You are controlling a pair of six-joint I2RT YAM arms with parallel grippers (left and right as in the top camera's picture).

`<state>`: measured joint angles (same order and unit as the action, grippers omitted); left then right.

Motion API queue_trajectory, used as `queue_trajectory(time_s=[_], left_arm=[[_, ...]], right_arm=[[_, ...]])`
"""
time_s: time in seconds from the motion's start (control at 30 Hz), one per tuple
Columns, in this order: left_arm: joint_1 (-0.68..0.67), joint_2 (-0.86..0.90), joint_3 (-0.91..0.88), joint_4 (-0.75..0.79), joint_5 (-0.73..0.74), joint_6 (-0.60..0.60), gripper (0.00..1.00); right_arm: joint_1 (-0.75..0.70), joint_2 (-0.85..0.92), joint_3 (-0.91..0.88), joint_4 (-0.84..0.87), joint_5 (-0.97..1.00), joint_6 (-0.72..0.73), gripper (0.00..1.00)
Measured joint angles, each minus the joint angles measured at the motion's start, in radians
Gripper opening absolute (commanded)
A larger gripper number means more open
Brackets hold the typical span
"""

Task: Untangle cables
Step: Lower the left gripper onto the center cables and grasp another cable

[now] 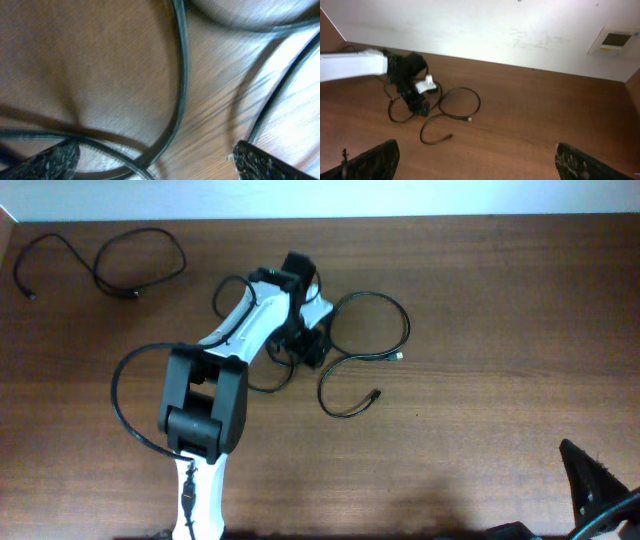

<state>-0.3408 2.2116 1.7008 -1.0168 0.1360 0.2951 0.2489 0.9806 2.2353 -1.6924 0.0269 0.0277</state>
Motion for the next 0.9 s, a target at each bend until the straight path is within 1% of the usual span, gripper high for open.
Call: queue_trajectory(time_s=[0.07,0.13,0.17,0.2,0.23,0.27,0.43,0.6,0.7,0.9], left_arm=[[0.000,-0.021,-0.057,0.077,-0.004,0.002,0.99],[0.000,-0.052,-0.115,0.137,-0.006,0.005,0.89],[0.000,-0.059,-0.130,0.154,-0.010,0.005,0.89],[0.001,-0.061,-0.136,0.162,-0.013,0.004,0.90],[0.003,-0.061,-0.136,0.165,-0.014,-0.001,0.96],[0.003,-0.061,-0.135,0.166,-0.013,-0.023,0.99],[0.000,-0.077,-0.134,0.155,-0.013,-0.186,0.99],[0.000,-0.174,-0.134,0.154,-0.029,-0.336,0.99],[0.000,-0.174,-0.134,0.171,-0.048,-0.376,0.99],[-0.035,-0.158,-0.206,0.233,-0.061,-0.375,0.99]], right_arm=[[0.000,0.000,0.000,0.000,0.000,-0.001,0.99],[0.000,0.000,-0.001,0.000,0.000,-0.001,0.98],[0.000,0.000,-0.001,0.000,0.000,-0.001,0.98],[0.000,0.000,-0.001,0.000,0.000,-0.001,0.98],[0.000,0.000,-0.001,0.000,0.000,-0.001,0.98],[0.000,0.000,-0.001,0.000,0.000,-0.001,0.99],[0.000,0.000,-0.001,0.000,0.000,-0.001,0.99],[0.000,0.000,-0.001,0.000,0.000,-0.001,0.99],[0.000,0.000,-0.001,0.000,0.000,0.000,0.99],[0.000,0.000,-0.001,0.000,0.000,-0.001,0.99]])
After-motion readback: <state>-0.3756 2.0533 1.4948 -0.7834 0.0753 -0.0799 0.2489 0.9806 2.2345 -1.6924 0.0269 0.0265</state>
